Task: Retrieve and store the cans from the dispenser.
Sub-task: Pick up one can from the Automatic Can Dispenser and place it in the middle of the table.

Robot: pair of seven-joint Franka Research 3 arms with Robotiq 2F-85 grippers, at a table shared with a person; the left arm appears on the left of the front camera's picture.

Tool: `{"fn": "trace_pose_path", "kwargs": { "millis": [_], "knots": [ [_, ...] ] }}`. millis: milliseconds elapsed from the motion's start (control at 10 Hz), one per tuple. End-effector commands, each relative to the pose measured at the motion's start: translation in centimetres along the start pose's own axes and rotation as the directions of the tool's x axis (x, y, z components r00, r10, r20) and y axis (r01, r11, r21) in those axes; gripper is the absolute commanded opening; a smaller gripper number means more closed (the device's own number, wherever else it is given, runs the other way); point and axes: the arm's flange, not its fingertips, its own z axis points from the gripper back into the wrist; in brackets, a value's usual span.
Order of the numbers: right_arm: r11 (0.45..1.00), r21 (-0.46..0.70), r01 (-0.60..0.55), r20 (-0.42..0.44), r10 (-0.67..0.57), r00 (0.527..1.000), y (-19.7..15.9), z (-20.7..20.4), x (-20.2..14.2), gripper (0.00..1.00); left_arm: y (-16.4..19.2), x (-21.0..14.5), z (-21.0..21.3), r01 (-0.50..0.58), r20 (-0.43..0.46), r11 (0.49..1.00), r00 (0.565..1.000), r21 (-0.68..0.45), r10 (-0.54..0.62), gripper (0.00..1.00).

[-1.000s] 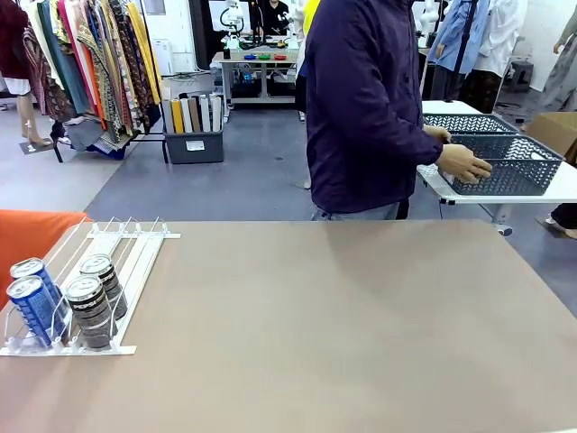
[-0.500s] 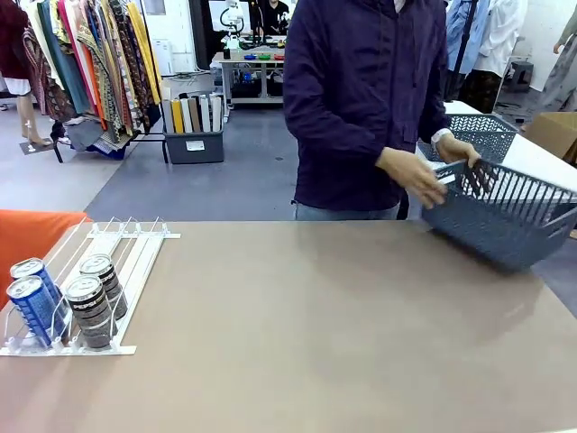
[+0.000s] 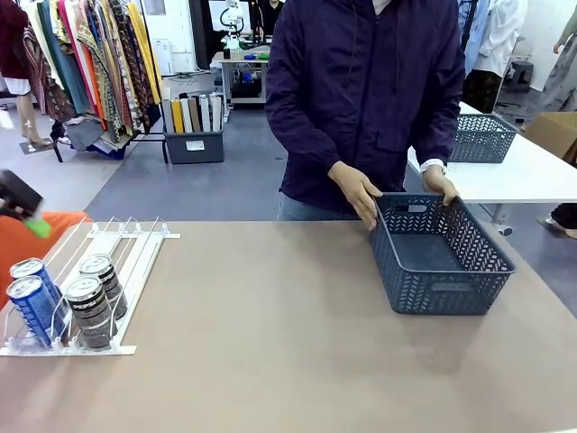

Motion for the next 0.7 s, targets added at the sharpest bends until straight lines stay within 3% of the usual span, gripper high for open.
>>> {"fn": "trace_pose_path", "kwargs": {
  "millis": [0, 100, 200, 400, 600],
  "knots": [
    [1.000, 0.017, 0.000, 0.007, 0.000, 1.000, 0.3, 0.1, 0.1, 1.00, -0.1, 1.3, -1.4, 0.076, -0.070, 0.996, 0.995, 0.042, -0.073, 1.00],
    [1.000, 0.017, 0.000, 0.007, 0.000, 1.000, 0.3, 0.1, 0.1, 1.00, -0.8, 1.4, -2.1, 0.088, -0.108, 0.995, 0.991, 0.044, -0.082, 1.00],
    [1.000, 0.017, 0.000, 0.007, 0.000, 1.000, 0.3, 0.1, 0.1, 1.00, -1.3, 0.5, -1.7, 0.060, -0.053, 0.998, 0.997, 0.020, -0.059, 1.00],
    [1.000, 0.017, 0.000, 0.007, 0.000, 1.000, 0.3, 0.1, 0.1, 1.00, -1.3, 0.5, -1.7, 0.060, -0.053, 0.998, 0.997, 0.020, -0.059, 1.00],
    [1.000, 0.017, 0.000, 0.007, 0.000, 1.000, 0.3, 0.1, 0.1, 1.00, -2.8, 0.9, -4.1, 0.100, -0.115, 0.994, 0.989, 0.038, -0.095, 1.00]
  ]
}}
